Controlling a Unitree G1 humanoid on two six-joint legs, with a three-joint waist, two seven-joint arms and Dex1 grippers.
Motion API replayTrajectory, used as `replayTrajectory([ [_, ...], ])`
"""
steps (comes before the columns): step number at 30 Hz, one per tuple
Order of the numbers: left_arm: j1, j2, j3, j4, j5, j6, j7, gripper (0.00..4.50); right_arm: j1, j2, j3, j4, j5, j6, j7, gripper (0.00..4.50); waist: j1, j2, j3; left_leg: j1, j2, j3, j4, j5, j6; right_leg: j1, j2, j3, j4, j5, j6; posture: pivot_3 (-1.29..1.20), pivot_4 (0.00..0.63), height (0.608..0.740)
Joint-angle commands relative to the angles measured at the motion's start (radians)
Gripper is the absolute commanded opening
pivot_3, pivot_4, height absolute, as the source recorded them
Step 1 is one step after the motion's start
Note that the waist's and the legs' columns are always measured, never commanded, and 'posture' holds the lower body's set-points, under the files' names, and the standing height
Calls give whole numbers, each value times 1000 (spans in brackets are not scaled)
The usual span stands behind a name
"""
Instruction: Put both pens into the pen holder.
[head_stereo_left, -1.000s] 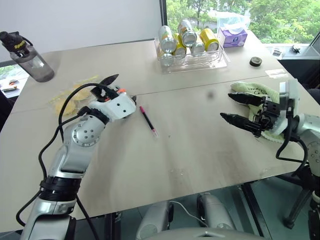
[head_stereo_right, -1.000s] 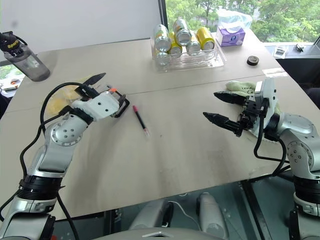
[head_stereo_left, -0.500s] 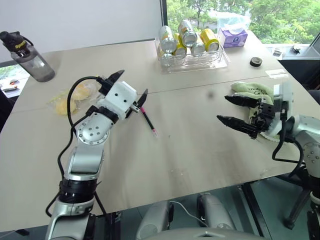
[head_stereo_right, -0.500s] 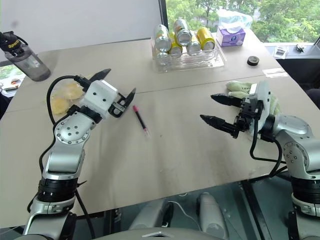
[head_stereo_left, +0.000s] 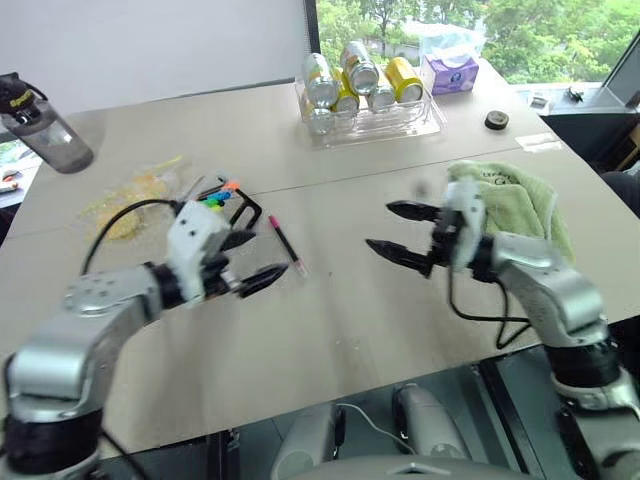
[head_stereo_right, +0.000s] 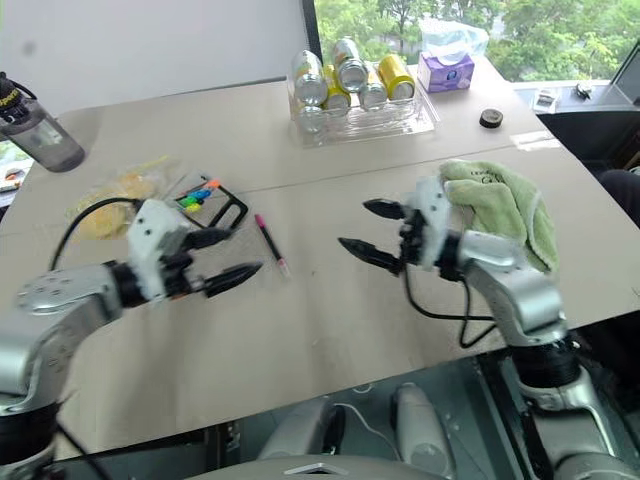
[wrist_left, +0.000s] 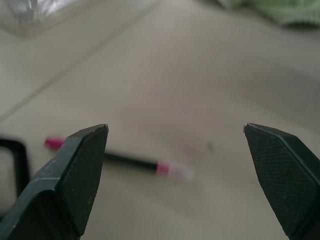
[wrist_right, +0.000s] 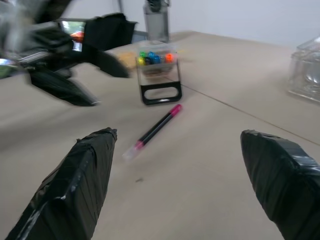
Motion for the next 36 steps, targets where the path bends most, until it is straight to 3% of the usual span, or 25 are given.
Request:
replayTrajectory([
  [1,229,96,311,11,-19,3,-154,4465,-108,147,122,40,-103,65,-161,4249,-2,-2,0,-1,0,-1,0,0,0,0,-1,-1,-1,0,0,0,150,739],
  [3,324,92,427,34,4,-19,-158,4465,-157,200,186,78,-155,80,-183,4249,-3,0,1,0,1,1,-2,0,0,-2,1,1,-1,0,0,0,150,739],
  [7,419,41,526,-23,-25,-34,-151,4465,-251,275,306,230,-279,67,-211,4249,9,-1,1,-1,0,-2,-2,0,-1,0,0,-3,-3,0,0,0,150,739],
  [16,497,-48,578,-147,-82,0,-57,4465,-341,483,374,605,-422,97,-306,4249,1,-6,-2,0,0,-3,-3,0,-1,1,0,-4,-3,0,-1,0,150,739],
  [19,506,-50,589,-158,-93,7,-36,4500,-344,497,377,627,-447,103,-299,3346,-2,-5,-2,1,0,-3,-3,0,-1,1,0,-3,-2,0,-1,0,150,739],
  [22,512,-39,597,-154,-104,8,-27,4500,-332,489,398,605,-476,97,-284,2172,-3,-5,-2,2,0,-3,-3,0,-1,1,0,-3,-2,0,-1,0,150,739],
  [26,474,-15,572,-137,-123,13,-9,4500,-318,467,409,579,-515,82,-287,273,-1,-4,-2,3,0,-3,-4,0,-2,1,1,-3,-2,0,-1,0,150,739],
  [27,460,-9,558,-134,-131,16,-6,4500,-313,462,400,569,-519,86,-292,57,0,-4,-2,3,0,-3,-4,0,-2,1,0,-3,-2,0,-1,0,150,739],
  [32,410,17,506,-115,-168,34,3,4500,-278,426,334,485,-508,117,-299,48,0,-5,-3,3,-1,-3,-4,0,-2,1,0,-3,-2,0,-1,0,150,739],
  [36,389,41,471,-88,-201,43,-18,4500,-229,330,276,307,-473,154,-245,48,3,-5,-2,3,-1,-4,-4,0,-2,1,0,-3,-3,0,-1,0,150,739],
])
